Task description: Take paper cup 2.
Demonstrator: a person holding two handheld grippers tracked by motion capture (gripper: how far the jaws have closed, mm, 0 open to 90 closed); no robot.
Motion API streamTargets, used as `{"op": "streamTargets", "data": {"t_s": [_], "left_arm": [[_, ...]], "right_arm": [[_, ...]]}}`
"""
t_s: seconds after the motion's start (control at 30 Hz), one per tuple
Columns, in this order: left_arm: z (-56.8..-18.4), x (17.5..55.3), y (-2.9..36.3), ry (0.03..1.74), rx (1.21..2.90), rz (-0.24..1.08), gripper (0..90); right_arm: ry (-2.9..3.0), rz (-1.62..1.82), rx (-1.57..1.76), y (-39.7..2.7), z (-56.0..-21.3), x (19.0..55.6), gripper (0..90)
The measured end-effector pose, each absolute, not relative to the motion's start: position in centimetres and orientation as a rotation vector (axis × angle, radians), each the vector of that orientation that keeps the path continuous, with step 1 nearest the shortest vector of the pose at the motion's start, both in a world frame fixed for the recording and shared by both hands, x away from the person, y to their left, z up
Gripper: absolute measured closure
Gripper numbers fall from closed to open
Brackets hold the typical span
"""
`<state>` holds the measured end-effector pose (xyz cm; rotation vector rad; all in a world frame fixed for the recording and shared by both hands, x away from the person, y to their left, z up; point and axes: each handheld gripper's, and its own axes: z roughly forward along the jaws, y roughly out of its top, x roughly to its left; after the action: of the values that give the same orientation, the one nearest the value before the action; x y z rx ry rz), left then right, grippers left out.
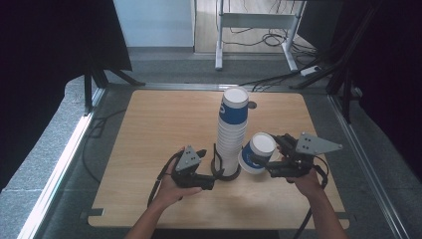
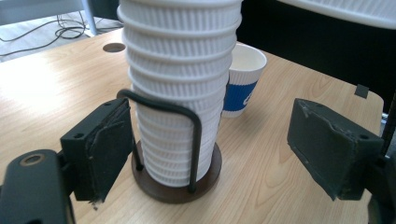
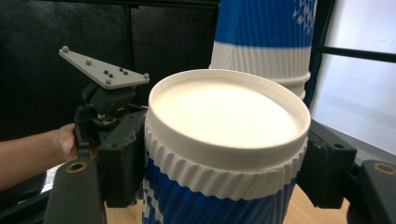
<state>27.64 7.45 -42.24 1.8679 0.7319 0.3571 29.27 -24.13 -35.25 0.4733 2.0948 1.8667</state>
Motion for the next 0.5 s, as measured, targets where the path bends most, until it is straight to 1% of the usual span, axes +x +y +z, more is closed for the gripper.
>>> {"op": "streamTargets", "data": {"t_s": [0.3, 0.5], "left_arm": [[-43.4, 27.3, 8.9, 0.772, 1.831, 0.336, 15.0], [-44.0, 27.1, 9.0, 0.782, 1.843, 0.326, 15.1]], "right_arm": [[2.116, 1.838, 0.495, -23.2, -36.9, 29.0, 27.3], [2.126, 1.845, 0.501, -22.4, -37.9, 28.7, 27.3]]}}
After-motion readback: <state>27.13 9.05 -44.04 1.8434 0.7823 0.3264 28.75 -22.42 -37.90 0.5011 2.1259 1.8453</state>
